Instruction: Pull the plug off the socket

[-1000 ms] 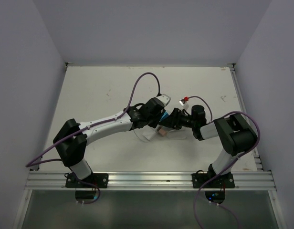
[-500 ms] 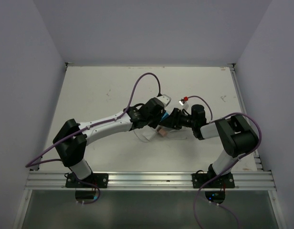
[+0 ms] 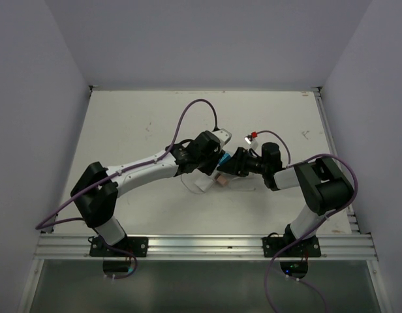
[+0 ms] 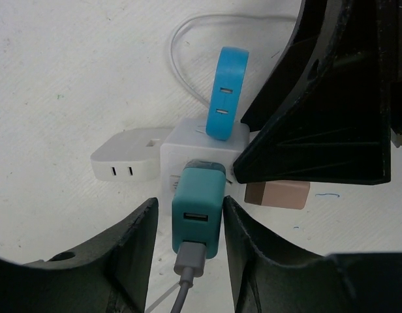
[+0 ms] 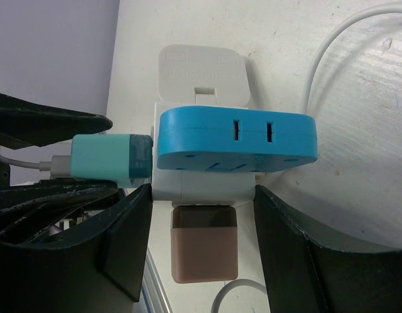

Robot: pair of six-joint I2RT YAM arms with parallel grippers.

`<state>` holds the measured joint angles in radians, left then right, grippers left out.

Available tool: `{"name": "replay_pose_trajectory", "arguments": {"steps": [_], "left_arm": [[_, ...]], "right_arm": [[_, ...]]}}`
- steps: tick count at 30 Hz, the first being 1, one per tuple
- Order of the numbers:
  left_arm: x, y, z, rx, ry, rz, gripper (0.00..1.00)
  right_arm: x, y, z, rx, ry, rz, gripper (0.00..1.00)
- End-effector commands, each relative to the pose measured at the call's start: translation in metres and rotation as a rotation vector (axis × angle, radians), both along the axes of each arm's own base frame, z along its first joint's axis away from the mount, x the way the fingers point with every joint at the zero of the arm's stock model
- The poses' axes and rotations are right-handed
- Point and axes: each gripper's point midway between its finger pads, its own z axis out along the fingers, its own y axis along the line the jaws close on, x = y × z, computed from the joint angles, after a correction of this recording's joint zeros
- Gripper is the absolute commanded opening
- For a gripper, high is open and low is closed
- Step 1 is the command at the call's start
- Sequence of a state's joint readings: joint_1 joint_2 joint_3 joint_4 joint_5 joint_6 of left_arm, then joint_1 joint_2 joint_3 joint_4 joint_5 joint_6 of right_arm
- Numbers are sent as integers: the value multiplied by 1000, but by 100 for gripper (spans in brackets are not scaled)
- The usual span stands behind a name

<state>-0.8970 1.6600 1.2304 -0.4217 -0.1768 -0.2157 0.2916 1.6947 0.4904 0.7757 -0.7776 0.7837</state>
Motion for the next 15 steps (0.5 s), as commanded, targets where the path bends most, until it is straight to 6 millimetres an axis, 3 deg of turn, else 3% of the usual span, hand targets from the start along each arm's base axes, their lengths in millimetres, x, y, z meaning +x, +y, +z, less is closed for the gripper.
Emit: {"name": "replay_pose_trajectory", "arguments": {"steps": [1,15], "left_arm": [[7,-6,19,-44,-49,-25,48],[2,-6,3,16,8,-63,53]], "right_arm": [[8,-8,-11,-64,-26,-33,0],[9,-7,-11,-60,-27,-27,0]]}}
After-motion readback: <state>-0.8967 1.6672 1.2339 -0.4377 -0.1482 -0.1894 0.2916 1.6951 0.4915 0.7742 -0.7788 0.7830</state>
